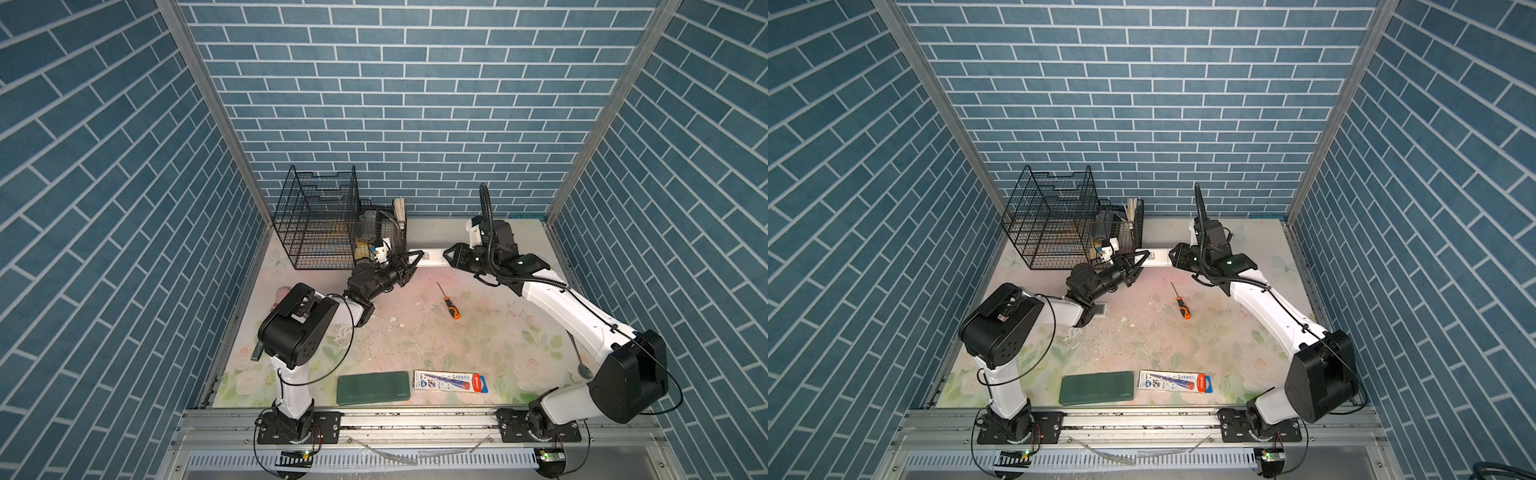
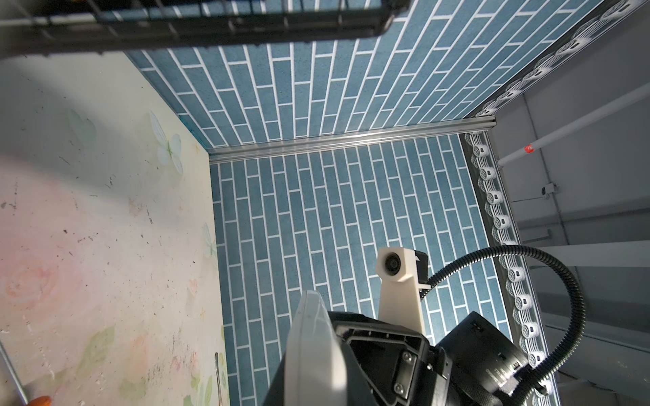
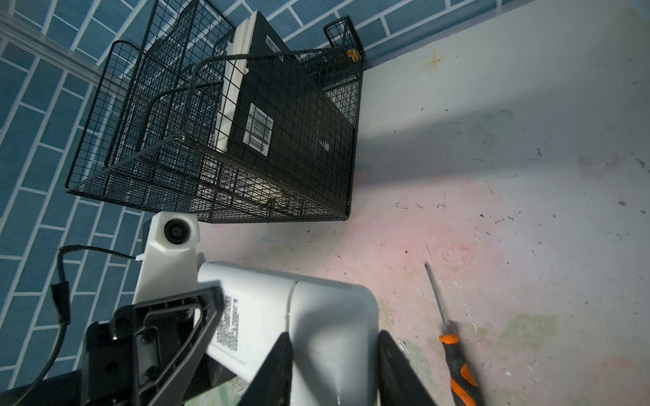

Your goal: Unload the batteries from the remote control

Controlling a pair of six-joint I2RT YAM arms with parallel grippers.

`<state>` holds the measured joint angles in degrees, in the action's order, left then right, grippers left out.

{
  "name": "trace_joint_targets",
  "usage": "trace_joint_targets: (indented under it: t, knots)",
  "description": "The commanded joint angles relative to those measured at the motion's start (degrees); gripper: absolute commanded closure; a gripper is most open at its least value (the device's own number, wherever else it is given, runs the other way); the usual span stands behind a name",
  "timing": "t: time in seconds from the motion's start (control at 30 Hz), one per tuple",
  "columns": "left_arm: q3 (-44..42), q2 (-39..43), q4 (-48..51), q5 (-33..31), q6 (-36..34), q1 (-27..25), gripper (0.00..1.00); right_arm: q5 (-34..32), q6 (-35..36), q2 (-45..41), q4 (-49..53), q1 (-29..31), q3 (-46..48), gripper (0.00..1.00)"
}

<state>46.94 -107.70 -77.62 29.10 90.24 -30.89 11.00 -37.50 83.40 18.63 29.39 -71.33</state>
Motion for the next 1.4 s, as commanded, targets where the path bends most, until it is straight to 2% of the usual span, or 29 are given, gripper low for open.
trace_joint_targets:
  t: [0.0, 0.3, 0.77, 1.0, 1.37]
  knots:
    - [0.0, 0.3, -3.0, 1.0, -0.7, -0.2, 1.0, 1.1, -0.4, -2.1, -0.3, -0.2, 1.5, 0.61]
    - [-0.1, 0.3, -3.0, 1.2, -0.5, -0.1, 1.0, 1.1, -0.4, -1.7, -0.1, -0.4, 1.6, 0.68]
    - [0.2, -0.8, -3.0, 2.3, -0.4, 0.4, 1.0, 3.8, -1.6, -2.9, -1.7, -1.2, 2.8, 0.67]
    - [0.3, -1.7, -3.0, 2.4, -0.5, 0.4, 1.0, 4.5, -1.6, -2.8, -2.0, -1.5, 3.0, 0.74]
    - [0.3, -2.1, -3.0, 2.6, -0.5, 0.4, 1.0, 5.6, -1.8, -2.4, -2.6, -1.7, 3.0, 0.78]
